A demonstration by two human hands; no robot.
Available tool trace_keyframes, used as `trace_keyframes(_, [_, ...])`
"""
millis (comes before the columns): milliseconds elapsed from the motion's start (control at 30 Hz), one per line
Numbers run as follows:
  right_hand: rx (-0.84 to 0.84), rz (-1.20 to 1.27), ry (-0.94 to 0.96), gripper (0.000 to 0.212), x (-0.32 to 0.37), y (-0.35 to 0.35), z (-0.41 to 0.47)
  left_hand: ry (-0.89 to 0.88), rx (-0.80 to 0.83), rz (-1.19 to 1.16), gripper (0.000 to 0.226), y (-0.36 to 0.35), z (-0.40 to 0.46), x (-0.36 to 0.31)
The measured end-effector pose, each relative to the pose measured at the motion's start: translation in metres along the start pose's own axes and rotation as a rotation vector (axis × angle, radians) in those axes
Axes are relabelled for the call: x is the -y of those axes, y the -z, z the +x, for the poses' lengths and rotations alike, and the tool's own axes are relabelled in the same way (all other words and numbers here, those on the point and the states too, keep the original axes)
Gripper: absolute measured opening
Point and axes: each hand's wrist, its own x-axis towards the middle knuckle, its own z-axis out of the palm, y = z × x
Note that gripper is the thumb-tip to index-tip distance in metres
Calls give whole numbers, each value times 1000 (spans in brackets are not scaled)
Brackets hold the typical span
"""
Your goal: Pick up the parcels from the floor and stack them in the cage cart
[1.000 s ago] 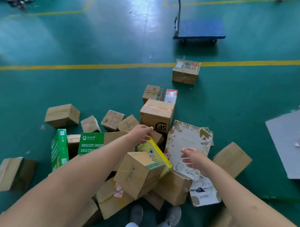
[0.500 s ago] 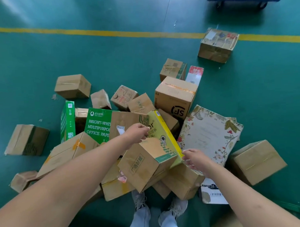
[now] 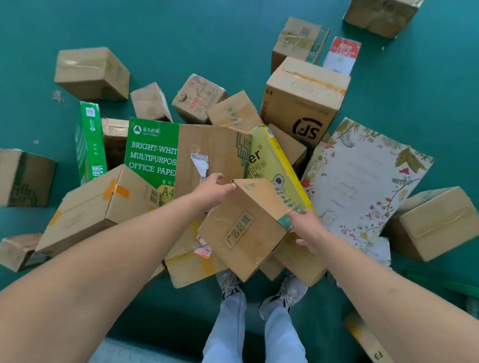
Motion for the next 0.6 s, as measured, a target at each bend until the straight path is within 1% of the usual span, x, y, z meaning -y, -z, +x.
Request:
trace_keyframes(67, [-22, 94, -79, 66, -5, -11, 4, 8, 20, 2, 74, -3, 12, 9])
trace_keyframes(133, [11, 140, -144, 69, -11, -21, 5, 18, 57, 12, 77, -8, 21, 16])
trace_keyframes(200, [61, 173, -179, 63, -15, -30, 5, 20, 81, 23, 78, -13, 26, 22])
trace_keyframes(267, [74, 221, -192, 55, -17, -37, 5, 20, 97, 21, 72, -18, 30, 26])
trace_keyframes(333, [54, 234, -169, 40, -19, -40, 3, 18, 121, 10, 67, -20, 32, 31])
trace_keyframes(367, [41, 251, -161, 35, -19, -41, 2, 12, 134, 5, 68, -20, 32, 33])
trace_keyframes(467, [28, 288, -152, 38, -24, -45, 1, 8, 163, -12, 78, -20, 33, 39])
trace_keyframes(600, [29, 350, -147, 37, -32, -50, -8, -9, 171, -16, 70, -20, 25, 43])
